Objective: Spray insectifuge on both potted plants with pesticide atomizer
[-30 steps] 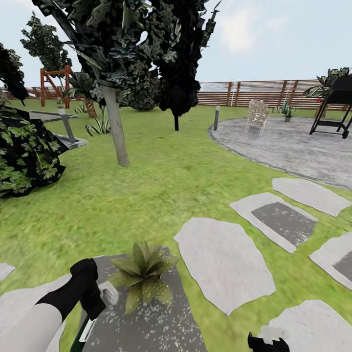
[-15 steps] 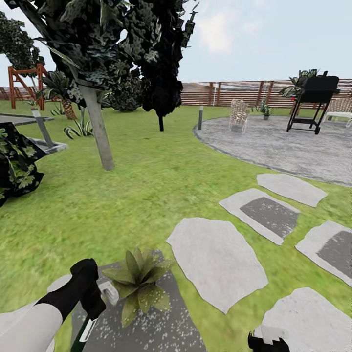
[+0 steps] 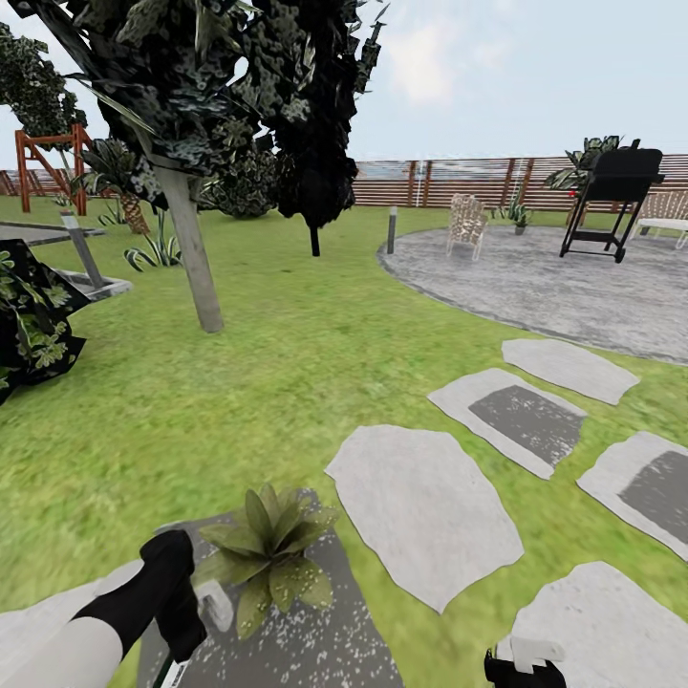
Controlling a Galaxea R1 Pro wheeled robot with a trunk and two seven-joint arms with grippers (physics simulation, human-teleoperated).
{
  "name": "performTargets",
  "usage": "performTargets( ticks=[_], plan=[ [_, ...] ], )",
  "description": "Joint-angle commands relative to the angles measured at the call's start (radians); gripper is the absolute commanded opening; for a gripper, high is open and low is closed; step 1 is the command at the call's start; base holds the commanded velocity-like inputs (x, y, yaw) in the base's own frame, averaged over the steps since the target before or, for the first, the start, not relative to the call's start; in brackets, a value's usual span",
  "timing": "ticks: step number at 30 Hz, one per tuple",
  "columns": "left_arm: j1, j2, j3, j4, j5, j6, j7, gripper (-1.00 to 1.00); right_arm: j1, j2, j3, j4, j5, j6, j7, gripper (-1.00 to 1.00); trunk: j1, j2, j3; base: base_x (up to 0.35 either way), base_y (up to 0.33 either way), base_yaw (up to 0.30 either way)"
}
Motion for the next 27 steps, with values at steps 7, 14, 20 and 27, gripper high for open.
performTargets(
  ticks=[7,14,20,27],
  plan=[
    [0.0,-0.004,0.099,-0.002,0.02,-0.127,-0.007,-1.0,-0.001,0.0,-0.008,0.002,0.01,-0.003,-0.004,1.0,0.0,0.0,-0.001,0.0,0.0,0.0],
    [0.0,0.001,0.122,-0.002,0.013,-0.126,-0.006,-1.0,-0.001,0.001,-0.008,0.002,0.008,-0.003,-0.004,1.0,0.0,0.0,0.001,-0.003,0.0,-0.149],
    [0.0,-0.003,0.122,-0.002,0.01,-0.124,-0.006,-1.0,-0.001,0.001,-0.009,0.002,0.008,-0.003,-0.004,1.0,0.0,0.0,0.004,-0.208,0.185,-0.252],
    [-0.012,-0.003,0.12,-0.015,0.008,-0.12,-0.007,-1.0,-0.001,0.001,-0.008,0.002,0.008,-0.003,-0.005,1.0,0.0,0.0,0.006,-0.083,0.275,-0.152]
  ],
)
